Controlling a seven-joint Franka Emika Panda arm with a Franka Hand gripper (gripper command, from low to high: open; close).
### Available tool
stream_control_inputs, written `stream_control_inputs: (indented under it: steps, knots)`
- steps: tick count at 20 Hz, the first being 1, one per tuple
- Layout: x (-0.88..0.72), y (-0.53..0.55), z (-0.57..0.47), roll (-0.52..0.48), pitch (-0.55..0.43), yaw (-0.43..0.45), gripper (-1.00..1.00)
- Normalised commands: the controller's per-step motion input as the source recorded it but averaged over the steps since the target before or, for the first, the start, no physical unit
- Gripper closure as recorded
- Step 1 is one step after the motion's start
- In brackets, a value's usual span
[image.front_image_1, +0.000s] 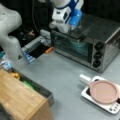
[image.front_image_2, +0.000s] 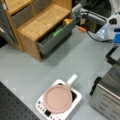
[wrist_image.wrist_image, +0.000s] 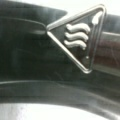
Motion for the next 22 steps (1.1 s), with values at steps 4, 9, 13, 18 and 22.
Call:
stream_control_inputs:
  steps: [4, 9, 13, 18, 22]
  knots:
    - [-0.09, -0.19, -0.3, 0.287, -0.14, -0.022, -1.0]
    - [-0.08, -0.21, -0.31, 0.253, -0.147, -0.024, -1.0]
    - [-0.08, -0.21, -0.28, 0.222, -0.127, -0.023, -1.0]
    - [-0.1, -0.26, -0.29, 0.219, -0.11, -0.02, -1.0]
    - [-0.1, -0.28, -0.3, 0.221, -0.106, -0.01, -1.0]
